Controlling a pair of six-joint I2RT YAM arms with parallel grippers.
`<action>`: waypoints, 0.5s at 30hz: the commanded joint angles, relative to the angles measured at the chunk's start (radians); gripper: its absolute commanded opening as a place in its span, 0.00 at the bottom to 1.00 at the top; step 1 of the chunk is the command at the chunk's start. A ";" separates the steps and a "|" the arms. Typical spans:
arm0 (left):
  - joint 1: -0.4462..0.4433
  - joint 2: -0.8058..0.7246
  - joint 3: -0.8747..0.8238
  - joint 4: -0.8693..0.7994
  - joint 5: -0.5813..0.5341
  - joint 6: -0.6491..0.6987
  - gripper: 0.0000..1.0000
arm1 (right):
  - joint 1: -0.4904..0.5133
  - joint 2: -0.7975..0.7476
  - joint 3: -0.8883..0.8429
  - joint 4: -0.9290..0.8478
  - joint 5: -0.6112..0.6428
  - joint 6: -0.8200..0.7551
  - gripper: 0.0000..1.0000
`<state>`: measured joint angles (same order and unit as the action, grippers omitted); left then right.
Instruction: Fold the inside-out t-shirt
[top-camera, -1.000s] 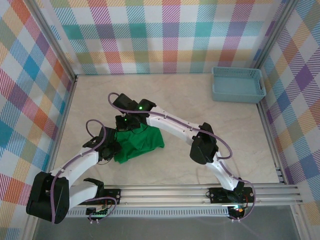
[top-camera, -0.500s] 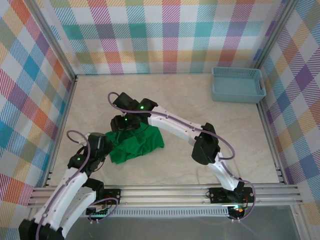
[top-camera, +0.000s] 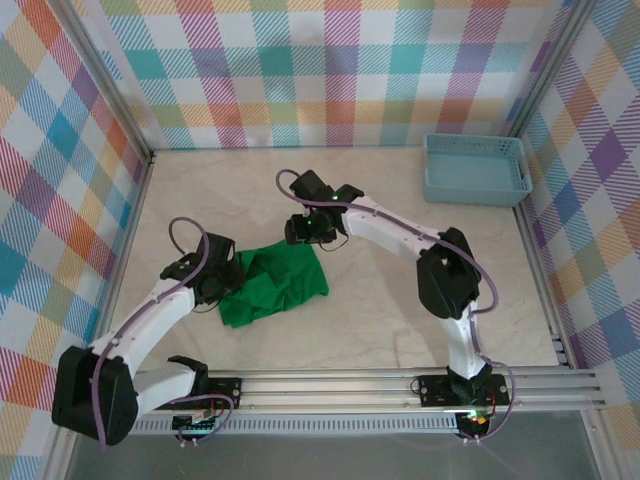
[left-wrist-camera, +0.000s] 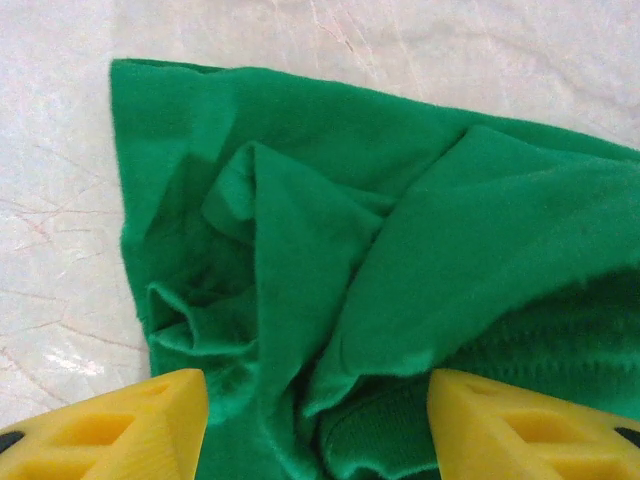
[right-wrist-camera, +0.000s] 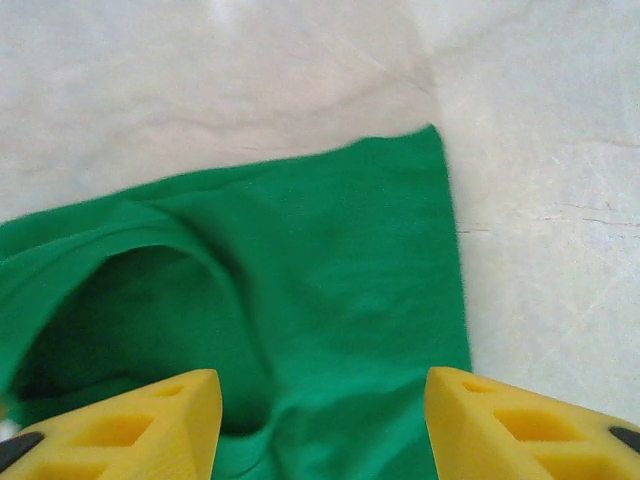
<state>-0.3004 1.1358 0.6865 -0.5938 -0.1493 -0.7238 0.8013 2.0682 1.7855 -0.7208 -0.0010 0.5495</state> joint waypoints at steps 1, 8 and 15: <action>-0.011 0.059 0.043 0.019 0.016 0.030 0.60 | 0.033 0.057 -0.005 0.055 -0.083 -0.026 0.55; 0.038 0.120 0.047 -0.015 -0.086 -0.011 0.50 | 0.023 0.111 -0.069 0.084 -0.067 0.011 0.51; 0.291 0.105 -0.042 0.040 0.026 -0.006 0.37 | -0.010 0.121 -0.169 0.115 -0.060 0.045 0.45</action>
<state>-0.0799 1.2526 0.6727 -0.5514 -0.1593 -0.7361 0.8089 2.1742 1.6489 -0.6090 -0.0757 0.5682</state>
